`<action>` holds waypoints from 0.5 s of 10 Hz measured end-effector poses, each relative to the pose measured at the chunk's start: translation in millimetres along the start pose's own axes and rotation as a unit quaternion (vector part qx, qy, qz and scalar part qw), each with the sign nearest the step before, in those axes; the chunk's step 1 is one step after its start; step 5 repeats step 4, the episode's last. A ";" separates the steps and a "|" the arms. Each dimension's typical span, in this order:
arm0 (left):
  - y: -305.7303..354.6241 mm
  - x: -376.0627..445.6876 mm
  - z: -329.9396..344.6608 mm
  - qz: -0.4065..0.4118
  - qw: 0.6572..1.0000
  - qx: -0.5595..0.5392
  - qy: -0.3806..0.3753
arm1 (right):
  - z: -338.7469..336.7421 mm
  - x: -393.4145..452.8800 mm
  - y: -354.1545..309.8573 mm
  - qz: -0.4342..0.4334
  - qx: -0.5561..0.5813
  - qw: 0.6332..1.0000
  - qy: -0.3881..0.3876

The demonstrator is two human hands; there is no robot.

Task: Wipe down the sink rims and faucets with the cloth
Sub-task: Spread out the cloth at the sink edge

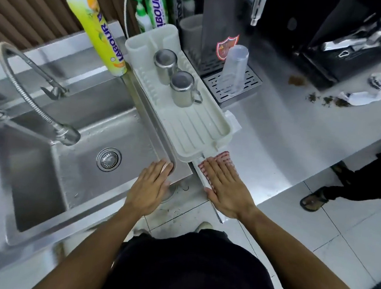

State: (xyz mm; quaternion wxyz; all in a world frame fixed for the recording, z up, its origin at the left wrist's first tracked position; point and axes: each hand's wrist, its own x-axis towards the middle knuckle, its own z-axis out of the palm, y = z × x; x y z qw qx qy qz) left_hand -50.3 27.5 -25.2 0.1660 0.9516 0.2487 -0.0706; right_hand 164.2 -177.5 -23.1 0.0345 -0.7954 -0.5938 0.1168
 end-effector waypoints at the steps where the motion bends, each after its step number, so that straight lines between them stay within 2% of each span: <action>1: -1.1 1.2 -1.7 -0.009 1.000 0.010 -0.019 | 1.6 2.1 0.5 -0.013 -0.004 1.000 0.011; 5: 4.1 -1.2 -2.8 -0.003 0.999 0.014 -0.037 | -1.2 -3.6 1.5 -0.020 0.025 0.998 0.048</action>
